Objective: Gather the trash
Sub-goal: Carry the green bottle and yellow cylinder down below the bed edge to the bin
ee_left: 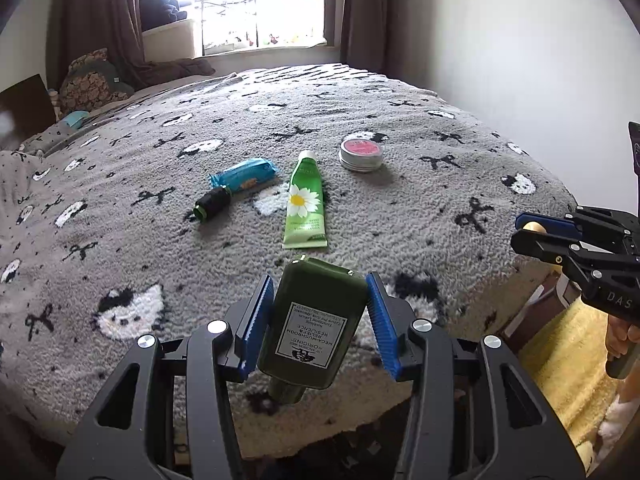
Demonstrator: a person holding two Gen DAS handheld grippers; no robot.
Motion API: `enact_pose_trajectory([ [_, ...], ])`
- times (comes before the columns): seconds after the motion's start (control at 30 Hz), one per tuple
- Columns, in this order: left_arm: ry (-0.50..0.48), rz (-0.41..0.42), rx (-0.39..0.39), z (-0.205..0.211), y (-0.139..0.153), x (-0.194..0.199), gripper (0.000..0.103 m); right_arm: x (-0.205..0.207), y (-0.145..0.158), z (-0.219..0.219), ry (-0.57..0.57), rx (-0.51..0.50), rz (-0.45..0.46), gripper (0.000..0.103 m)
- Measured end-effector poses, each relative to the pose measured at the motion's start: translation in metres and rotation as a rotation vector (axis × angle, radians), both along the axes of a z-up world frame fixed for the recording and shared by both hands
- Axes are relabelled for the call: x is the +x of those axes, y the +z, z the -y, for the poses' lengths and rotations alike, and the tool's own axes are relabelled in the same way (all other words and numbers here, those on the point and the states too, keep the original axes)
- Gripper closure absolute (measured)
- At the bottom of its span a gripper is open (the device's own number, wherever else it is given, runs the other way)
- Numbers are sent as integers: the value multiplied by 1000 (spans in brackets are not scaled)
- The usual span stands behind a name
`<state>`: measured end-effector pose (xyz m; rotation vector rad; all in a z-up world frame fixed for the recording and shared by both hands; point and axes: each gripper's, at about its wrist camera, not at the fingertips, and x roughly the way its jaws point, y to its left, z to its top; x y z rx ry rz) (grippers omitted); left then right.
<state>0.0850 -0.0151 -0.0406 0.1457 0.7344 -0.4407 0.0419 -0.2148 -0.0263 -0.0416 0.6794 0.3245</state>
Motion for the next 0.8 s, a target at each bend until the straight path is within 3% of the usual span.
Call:
enact_pose_trajectory([
  [0.47, -30, -72, -43, -6, -45, -73, 58, -51, -42, -16, -5, 7, -60, 80],
  [0.8, -32, -274, -49, -5, -116, -93, 58, -60, -101, -15, -14, 55, -218, 80],
])
